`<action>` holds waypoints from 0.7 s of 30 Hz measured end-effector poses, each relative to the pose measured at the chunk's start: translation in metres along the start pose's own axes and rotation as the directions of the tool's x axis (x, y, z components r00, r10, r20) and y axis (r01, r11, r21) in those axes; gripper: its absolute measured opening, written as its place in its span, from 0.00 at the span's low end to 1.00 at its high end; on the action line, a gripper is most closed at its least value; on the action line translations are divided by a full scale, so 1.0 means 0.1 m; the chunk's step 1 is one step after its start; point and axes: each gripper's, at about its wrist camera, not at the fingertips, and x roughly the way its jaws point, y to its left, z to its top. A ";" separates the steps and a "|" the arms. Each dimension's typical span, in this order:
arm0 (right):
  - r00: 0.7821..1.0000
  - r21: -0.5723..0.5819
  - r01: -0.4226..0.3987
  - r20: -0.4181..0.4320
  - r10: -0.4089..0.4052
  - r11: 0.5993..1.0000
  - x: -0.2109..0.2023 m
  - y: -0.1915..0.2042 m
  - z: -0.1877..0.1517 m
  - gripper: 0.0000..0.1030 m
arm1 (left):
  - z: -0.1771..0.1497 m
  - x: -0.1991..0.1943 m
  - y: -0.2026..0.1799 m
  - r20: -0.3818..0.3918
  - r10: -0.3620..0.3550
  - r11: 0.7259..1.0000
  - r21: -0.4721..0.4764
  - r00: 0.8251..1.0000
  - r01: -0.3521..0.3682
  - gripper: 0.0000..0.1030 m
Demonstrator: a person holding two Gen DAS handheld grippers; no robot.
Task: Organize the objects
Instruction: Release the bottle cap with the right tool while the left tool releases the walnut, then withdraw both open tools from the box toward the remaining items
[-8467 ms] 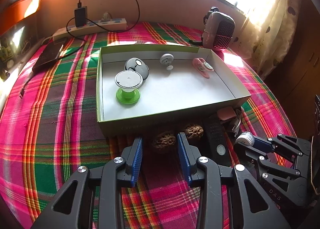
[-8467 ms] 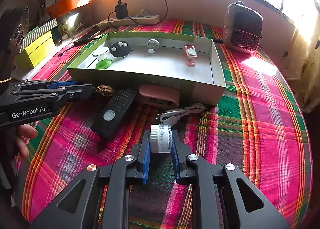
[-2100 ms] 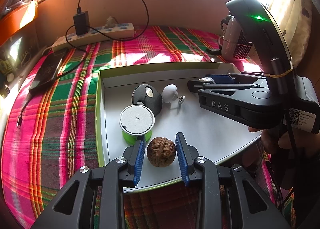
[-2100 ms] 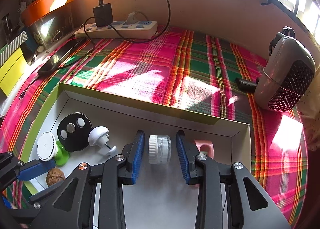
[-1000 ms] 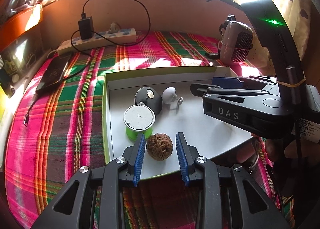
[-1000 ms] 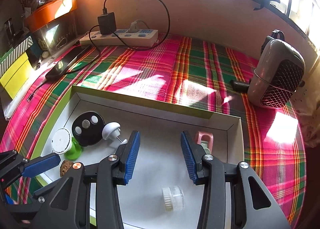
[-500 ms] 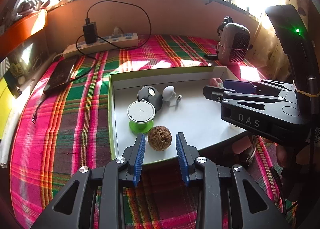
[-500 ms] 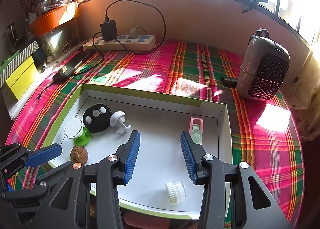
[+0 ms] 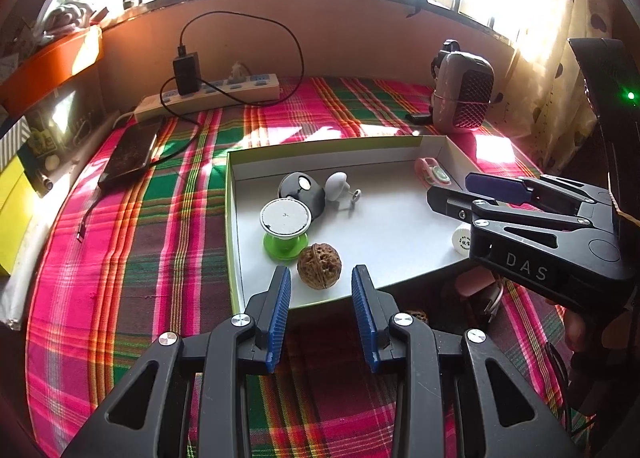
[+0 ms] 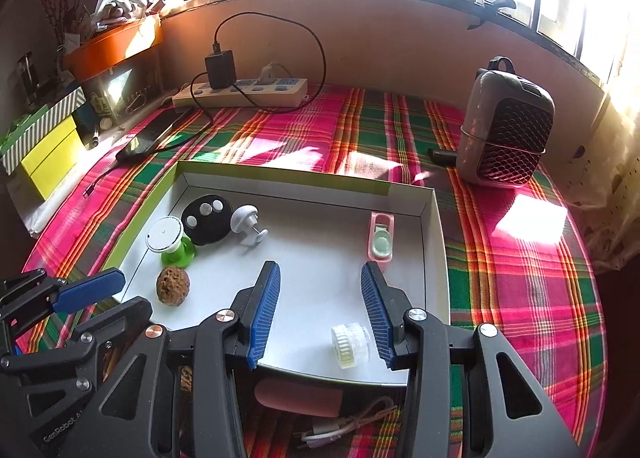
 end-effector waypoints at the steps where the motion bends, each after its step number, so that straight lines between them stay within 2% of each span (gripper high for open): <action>1: 1.000 0.002 0.001 0.004 -0.001 1.000 -0.02 0.00 -0.01 0.42 | -0.01 -0.01 0.00 0.001 0.002 1.000 -0.002 1.000 -0.002 0.29; 14: 0.999 0.040 0.020 0.038 -0.022 0.999 -0.32 -0.07 -0.25 0.42 | -0.10 -0.29 0.11 0.059 0.003 0.999 -0.044 0.998 0.000 0.29; 21: 0.999 0.063 0.030 0.031 -0.032 0.998 -0.43 -0.14 -0.44 0.42 | -0.21 -0.31 0.14 0.048 -0.011 0.998 -0.060 0.999 0.014 0.29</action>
